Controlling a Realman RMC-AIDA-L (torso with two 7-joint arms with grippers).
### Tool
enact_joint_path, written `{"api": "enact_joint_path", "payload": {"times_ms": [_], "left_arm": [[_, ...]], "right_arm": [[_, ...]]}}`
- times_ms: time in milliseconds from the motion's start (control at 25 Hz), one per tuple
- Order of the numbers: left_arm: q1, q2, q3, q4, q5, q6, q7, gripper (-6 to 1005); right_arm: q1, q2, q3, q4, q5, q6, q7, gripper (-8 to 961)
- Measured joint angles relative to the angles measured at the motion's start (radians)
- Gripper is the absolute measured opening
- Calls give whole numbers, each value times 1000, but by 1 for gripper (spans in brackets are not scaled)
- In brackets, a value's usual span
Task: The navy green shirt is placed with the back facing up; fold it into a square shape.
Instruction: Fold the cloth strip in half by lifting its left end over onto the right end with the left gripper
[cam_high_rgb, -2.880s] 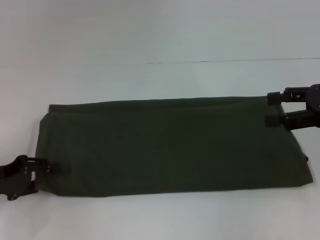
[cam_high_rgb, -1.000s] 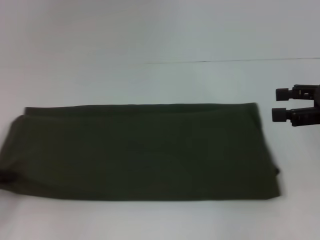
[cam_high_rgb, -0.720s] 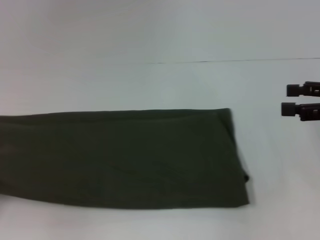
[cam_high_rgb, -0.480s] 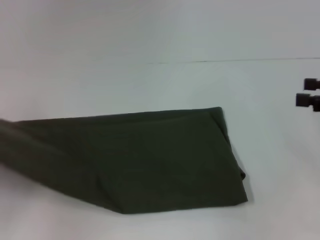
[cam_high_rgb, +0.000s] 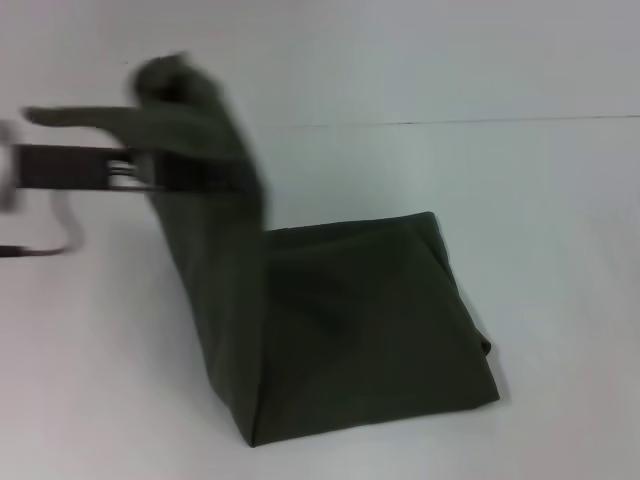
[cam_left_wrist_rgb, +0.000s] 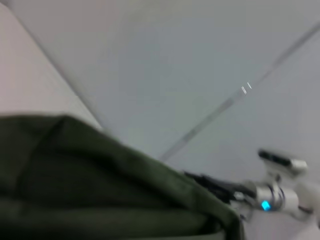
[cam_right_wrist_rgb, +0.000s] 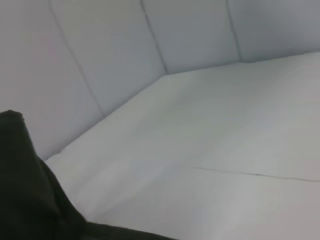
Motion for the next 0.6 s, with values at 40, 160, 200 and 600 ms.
{"api": "enact_joint_path", "payload": {"times_ms": [40,160,200,600], "left_arm": [[-19,-20,34,-3,1,-20,-2,28],[-68,-92,131,-5,1,-110,-14,28],[-81,-112,156,-6,1,-137,-17,28],[-223,-214,400,-289,-14,-621,-107,27]], "right_arm": [[-5,0,1,0,0,6,6,916],[-16,-1,12,0,0,18,20,916],[-19,-1,17,0,-1,21,24,916],[-26,-11,22,-3,-6,45,58,915]]}}
